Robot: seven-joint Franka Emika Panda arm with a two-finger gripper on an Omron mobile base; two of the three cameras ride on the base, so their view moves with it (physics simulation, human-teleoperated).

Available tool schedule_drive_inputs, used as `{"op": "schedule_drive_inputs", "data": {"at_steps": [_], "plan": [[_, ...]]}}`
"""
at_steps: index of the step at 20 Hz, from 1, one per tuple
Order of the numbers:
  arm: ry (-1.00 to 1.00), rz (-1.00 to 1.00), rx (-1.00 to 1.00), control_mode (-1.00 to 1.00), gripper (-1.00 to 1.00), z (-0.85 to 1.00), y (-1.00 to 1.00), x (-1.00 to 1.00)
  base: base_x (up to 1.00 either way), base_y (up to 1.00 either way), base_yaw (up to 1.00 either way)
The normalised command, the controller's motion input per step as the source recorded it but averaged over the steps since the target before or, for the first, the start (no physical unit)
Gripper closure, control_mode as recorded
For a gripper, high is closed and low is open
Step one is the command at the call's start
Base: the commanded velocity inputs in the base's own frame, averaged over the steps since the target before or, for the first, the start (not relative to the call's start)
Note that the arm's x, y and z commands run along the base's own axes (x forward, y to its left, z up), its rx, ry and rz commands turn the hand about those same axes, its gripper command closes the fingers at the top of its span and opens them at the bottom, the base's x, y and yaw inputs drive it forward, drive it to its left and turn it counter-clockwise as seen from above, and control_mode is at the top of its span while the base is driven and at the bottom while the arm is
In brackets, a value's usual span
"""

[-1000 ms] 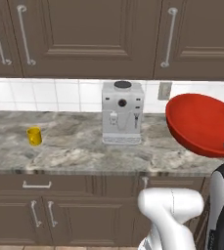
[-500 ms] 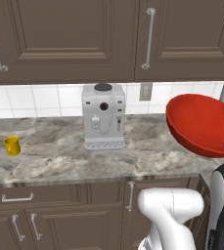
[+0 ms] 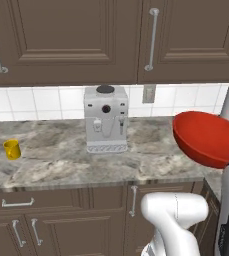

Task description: Clear the mugs and bowl far away from the sink.

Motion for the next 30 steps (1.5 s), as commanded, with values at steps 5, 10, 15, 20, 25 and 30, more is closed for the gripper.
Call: {"op": "schedule_drive_inputs", "data": {"at_steps": [5,10,15,20,25,30], "plan": [[0.16,0.03,0.0,-1.0,1.0,-0.56,-0.29,0.48,0.0,0.0,0.0],[0.02,0.01,0.0,-1.0,1.0,-0.42,-0.12,0.7,0.0,0.0,0.0],[-0.01,0.01,0.0,-1.0,1.0,-0.49,-0.05,0.77,0.0,0.0,0.0],[0.0,0.03,0.0,-1.0,1.0,-0.46,-0.09,0.79,0.0,0.0,0.0],[0.0,0.03,0.0,-1.0,1.0,-0.35,-0.22,0.87,0.0,0.0,0.0],[0.01,0.02,0.0,-1.0,1.0,-0.32,-0.26,0.85,0.0,0.0,0.0]]}}
